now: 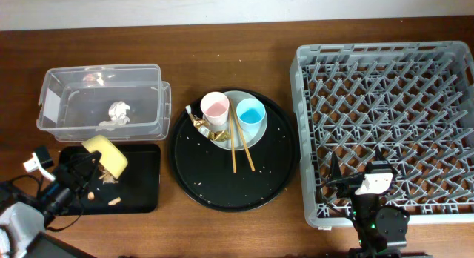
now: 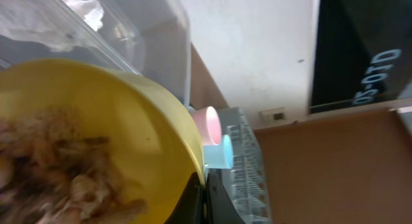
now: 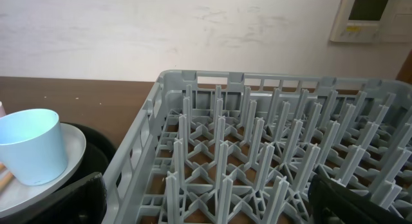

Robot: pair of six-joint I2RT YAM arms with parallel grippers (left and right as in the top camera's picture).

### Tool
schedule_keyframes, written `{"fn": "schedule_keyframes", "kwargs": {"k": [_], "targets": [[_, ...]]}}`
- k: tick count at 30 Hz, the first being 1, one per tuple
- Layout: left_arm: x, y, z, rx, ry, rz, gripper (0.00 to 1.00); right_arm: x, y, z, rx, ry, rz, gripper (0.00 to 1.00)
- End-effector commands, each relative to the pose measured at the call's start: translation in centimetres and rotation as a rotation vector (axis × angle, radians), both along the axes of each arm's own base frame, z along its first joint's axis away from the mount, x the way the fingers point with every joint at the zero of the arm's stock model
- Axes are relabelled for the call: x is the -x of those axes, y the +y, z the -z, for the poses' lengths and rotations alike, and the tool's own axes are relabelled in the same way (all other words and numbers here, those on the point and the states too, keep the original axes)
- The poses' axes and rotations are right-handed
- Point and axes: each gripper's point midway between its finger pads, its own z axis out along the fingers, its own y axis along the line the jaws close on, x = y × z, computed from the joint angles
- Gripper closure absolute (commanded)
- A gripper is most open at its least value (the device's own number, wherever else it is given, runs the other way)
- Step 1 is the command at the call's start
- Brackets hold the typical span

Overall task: Sort waste into correct bins and load items into the dishwasher rack
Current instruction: 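Tip yellow bowl over black tray to dump peanut shells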

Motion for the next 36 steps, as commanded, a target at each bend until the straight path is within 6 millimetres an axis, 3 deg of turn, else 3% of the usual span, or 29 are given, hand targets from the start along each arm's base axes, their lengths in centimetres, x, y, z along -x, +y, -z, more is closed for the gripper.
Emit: {"fn": "schedule_keyframes", "kwargs": {"k": [1,5,17,20,27,30,36], "targets": [[-0.2,-0.1,-1.7,0.103,-0.109,0.008,1.0,0.0,0.0,0.3,0.0,0.005,0.005,0.02],[-0.1,-0.3,-2.7,0.158,-0.143,0.01,1.0,0.0,0.0,0.3,0.0,0.005,0.005,0.01],[0.3,-0.2,-2.7,0.249,-0.084,-0.019,1.0,0.0,0.0,0.3,0.0,0.005,0.005,0.02],[0.2,0.9,-2.7,0.2,-0.116,-0.035,1.0,0.0,0.0,0.3,0.0,0.006,0.005,0.02],[0.8,0.6,-2.7,0.308,-0.049,-0.062,1.0,0.0,0.0,0.3,0.0,0.006,0.005,0.02],[0.6,1.1,-2.6,0.227,-0.099,-0.058,1.0,0.0,0.0,0.3,0.0,0.005,0.005,0.02],[0.8,0.7,-2.3,0.263,-0.052,-0.062,1.0,0.0,0.0,0.3,0.0,0.005,0.005,0.02]]}}
